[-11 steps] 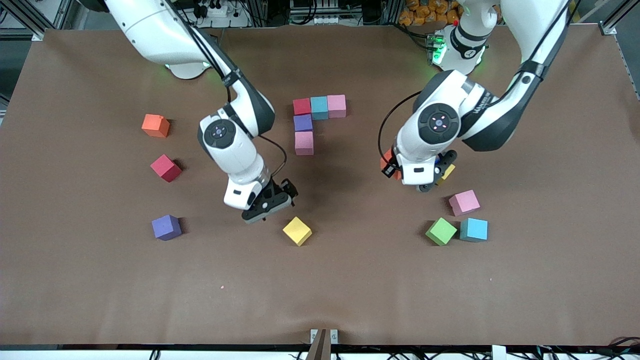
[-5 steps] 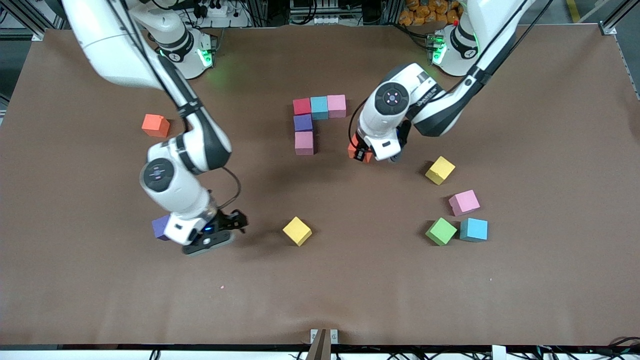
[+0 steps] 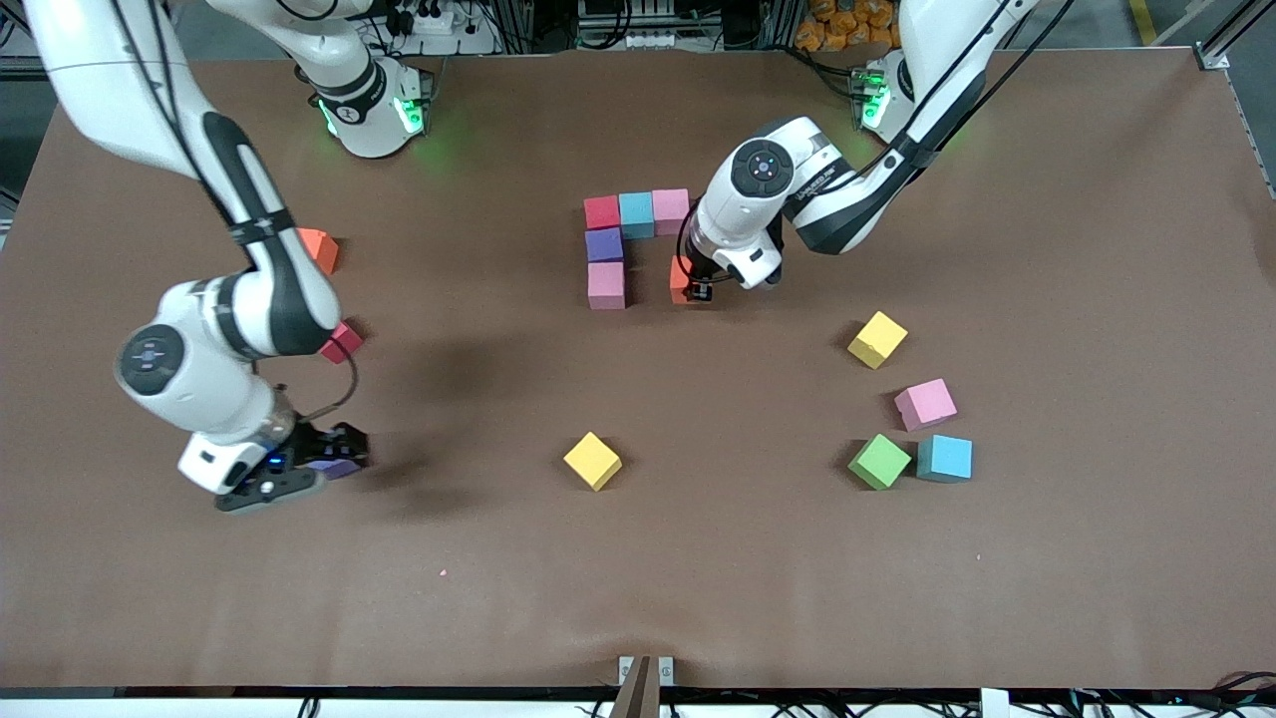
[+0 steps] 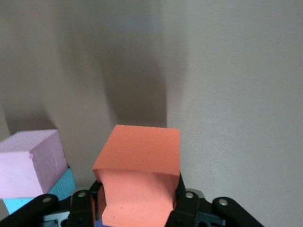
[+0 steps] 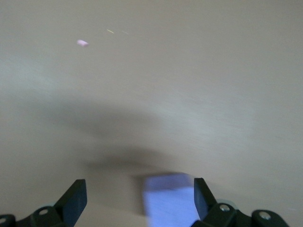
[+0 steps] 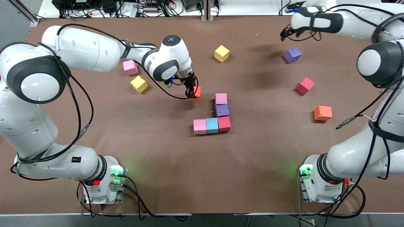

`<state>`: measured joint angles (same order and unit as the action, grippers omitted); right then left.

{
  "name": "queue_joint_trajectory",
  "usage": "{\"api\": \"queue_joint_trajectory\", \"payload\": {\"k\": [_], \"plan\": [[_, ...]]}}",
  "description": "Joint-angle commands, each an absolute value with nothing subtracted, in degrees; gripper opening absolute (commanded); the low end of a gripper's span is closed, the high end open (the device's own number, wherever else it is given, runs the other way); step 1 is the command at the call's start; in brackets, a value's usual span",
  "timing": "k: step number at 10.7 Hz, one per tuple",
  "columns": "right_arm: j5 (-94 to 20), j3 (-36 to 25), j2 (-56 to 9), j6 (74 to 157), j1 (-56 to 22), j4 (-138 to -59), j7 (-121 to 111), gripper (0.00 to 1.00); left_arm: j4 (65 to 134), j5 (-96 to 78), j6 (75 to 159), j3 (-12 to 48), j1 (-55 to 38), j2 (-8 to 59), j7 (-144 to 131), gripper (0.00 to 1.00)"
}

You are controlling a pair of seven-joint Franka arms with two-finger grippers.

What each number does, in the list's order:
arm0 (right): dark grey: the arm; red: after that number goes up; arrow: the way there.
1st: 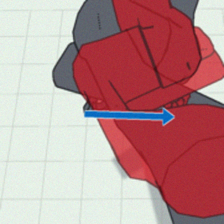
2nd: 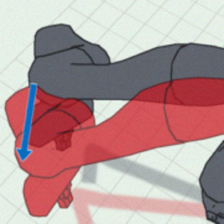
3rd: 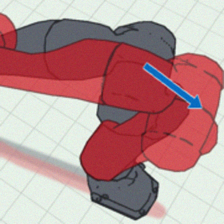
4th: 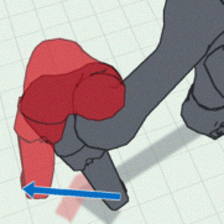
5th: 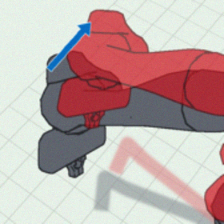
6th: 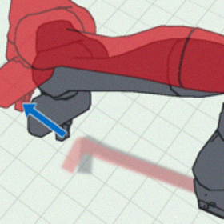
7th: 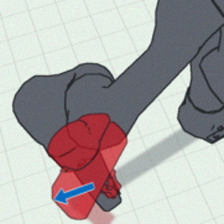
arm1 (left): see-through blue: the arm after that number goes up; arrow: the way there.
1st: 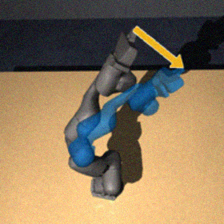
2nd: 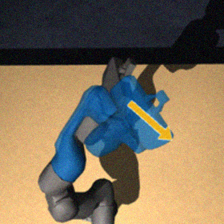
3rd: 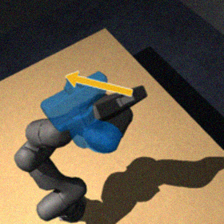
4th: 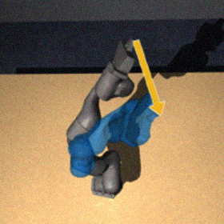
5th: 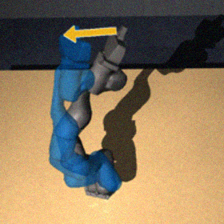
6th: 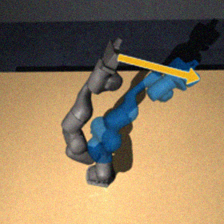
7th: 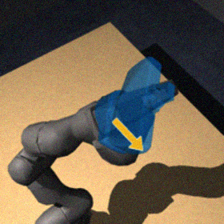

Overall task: Arrange 11 blocks into digit 3
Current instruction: 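Carry orange toward pink with the left gripper while the right gripper reaches purple, then set orange beside pink with the left gripper while the right gripper grasps purple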

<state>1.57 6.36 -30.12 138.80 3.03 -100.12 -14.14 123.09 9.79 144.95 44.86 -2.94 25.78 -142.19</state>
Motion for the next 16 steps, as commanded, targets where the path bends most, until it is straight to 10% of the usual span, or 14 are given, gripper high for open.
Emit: {"api": "queue_joint_trajectory", "payload": {"k": [1,14,15,16], "plan": [[1.8,7.1,-29.2,139.0,6.0,-102.2,-17.7,1.0,123.7,10.1,147.9,44.8,-3.7,27.9,-148.8,0.32],[2.3,6.9,-35.6,143.8,5.5,-105.7,-22.7,1.0,117.3,10.6,153.4,40.3,-11.0,36.5,-151.3,0.3],[2.4,6.9,-35.7,143.9,6.0,-105.7,-23.3,0.94,117.2,10.5,153.4,40.2,-11.0,36.4,-151.4,0.3],[2.3,6.9,-35.4,143.7,6.1,-105.6,-25.8,0.65,117.0,10.5,153.5,40.2,-11.0,36.5,-151.3,0.3]]}}
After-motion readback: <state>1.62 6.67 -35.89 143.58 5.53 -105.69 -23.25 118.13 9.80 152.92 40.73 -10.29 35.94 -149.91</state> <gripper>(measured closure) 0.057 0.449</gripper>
